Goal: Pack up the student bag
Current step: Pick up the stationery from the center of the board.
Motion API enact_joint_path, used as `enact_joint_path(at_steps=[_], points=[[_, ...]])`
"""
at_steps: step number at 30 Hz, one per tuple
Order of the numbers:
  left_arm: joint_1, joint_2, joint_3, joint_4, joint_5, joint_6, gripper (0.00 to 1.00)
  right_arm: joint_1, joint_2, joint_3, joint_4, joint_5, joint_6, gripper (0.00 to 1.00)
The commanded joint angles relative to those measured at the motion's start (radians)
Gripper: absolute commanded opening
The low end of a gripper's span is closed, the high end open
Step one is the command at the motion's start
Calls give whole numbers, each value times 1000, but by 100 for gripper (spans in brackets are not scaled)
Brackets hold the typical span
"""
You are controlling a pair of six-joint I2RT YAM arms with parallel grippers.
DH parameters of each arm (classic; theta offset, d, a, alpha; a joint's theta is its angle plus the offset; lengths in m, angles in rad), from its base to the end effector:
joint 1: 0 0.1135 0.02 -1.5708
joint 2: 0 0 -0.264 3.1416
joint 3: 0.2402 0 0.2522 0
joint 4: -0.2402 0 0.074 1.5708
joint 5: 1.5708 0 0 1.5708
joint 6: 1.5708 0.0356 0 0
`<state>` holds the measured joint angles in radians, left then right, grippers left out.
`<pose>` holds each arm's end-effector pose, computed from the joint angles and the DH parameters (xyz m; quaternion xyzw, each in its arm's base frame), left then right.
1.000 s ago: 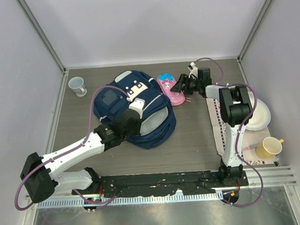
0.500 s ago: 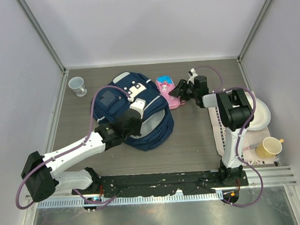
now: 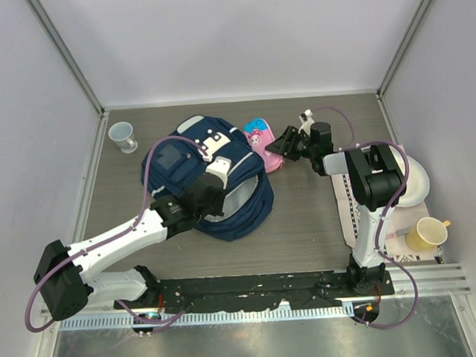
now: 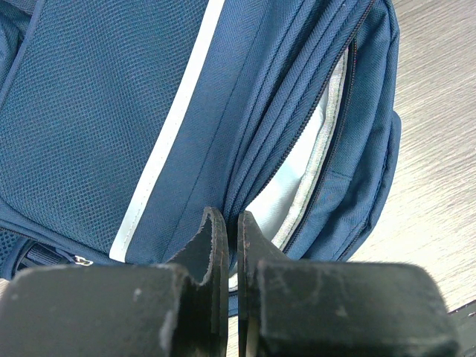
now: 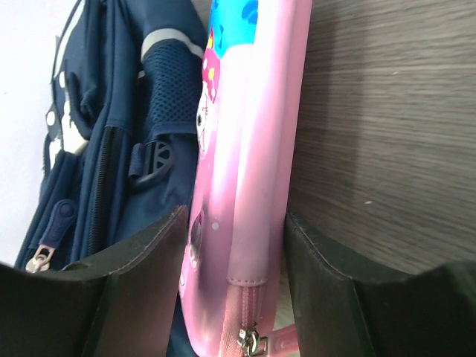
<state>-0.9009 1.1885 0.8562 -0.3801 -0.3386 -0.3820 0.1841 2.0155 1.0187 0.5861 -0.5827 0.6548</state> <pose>0.1670 -0.1918 0.2649 0.1622 0.8843 -0.1227 0.4203 0.4015 0.0947 0.1373 0.0337 0.8158 0.4332 0.3816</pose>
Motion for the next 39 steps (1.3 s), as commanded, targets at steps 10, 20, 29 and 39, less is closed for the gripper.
enact_joint_path(at_steps=[10, 20, 29, 39], points=[[2, -12, 18, 64, 18, -32, 0, 51, -60, 1, -87, -31, -21, 35], [2, -43, 12, 61, -11, -40, 0, 48, -218, -20, -184, 69, -73, 11], [0, -92, 12, 67, -45, -40, 0, 28, -434, -116, -321, 202, -81, 2], [3, -188, 26, 82, -103, -52, 0, 11, -877, -308, -430, 181, 65, 1]])
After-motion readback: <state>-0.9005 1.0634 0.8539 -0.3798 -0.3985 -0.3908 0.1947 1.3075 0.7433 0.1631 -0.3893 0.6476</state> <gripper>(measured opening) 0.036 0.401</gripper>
